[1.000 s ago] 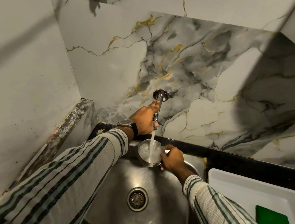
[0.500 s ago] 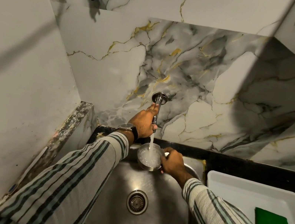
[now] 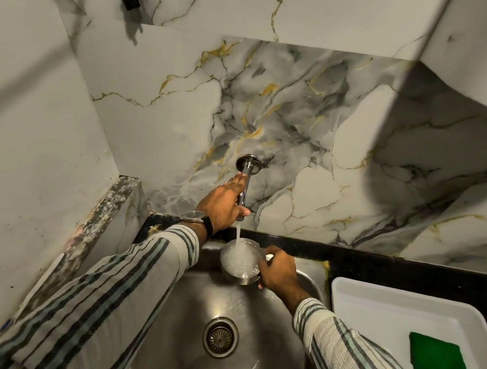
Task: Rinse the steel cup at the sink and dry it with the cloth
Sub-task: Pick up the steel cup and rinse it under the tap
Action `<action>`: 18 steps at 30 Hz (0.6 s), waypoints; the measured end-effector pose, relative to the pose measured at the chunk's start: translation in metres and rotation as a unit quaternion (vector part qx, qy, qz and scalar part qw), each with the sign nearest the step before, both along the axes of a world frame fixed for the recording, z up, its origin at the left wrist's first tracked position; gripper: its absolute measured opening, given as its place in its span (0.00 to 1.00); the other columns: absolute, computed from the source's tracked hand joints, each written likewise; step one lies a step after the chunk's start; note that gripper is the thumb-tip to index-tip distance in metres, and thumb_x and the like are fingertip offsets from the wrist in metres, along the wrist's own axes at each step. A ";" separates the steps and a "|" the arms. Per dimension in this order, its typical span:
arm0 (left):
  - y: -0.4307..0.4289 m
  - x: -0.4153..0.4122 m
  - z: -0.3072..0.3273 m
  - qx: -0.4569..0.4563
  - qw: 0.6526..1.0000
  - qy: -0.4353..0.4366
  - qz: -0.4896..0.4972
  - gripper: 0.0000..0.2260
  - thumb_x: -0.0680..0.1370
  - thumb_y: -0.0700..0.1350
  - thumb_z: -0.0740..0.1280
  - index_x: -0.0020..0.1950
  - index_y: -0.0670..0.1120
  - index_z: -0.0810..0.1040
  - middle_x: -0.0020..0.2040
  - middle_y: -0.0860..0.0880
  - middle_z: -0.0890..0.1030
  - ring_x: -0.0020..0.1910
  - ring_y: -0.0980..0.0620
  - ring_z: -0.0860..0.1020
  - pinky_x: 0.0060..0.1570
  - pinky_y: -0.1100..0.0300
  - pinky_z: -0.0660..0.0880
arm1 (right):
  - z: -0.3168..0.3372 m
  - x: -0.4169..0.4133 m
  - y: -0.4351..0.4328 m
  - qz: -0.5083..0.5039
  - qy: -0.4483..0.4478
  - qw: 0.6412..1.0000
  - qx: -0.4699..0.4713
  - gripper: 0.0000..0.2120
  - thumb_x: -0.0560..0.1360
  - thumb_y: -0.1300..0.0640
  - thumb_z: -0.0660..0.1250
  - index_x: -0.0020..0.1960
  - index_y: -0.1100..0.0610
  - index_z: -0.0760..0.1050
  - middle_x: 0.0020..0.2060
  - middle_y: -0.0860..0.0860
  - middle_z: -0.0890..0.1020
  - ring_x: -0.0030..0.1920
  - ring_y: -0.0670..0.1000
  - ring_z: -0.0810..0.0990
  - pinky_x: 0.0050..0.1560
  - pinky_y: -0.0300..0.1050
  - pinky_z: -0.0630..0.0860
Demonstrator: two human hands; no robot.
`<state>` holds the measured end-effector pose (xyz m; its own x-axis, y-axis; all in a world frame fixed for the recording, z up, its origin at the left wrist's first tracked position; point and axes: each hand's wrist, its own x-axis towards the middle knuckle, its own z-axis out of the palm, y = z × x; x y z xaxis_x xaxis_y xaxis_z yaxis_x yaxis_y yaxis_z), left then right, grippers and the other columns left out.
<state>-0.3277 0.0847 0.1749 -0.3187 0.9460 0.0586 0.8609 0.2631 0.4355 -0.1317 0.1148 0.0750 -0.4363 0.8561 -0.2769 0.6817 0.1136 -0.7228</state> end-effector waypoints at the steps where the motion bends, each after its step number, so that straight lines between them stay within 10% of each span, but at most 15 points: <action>1: -0.001 0.001 -0.001 0.005 1.000 0.002 0.001 0.42 0.83 0.47 0.74 0.90 0.44 0.54 0.90 0.42 0.58 0.87 0.40 0.61 0.86 0.48 0.62 | -0.001 0.002 -0.001 -0.004 0.002 1.000 0.000 0.11 0.83 0.59 0.70 0.63 0.61 0.79 0.50 0.61 0.89 0.48 0.62 0.89 0.50 0.59 0.88; 18: 0.010 0.028 -0.012 0.021 0.997 0.030 0.073 0.39 0.86 0.42 0.70 0.89 0.40 0.50 0.90 0.38 0.54 0.88 0.40 0.59 0.85 0.53 0.60 | -0.028 0.037 -0.072 -0.103 0.010 0.994 0.030 0.11 0.79 0.54 0.68 0.60 0.55 0.78 0.49 0.57 0.88 0.49 0.60 0.88 0.54 0.57 0.86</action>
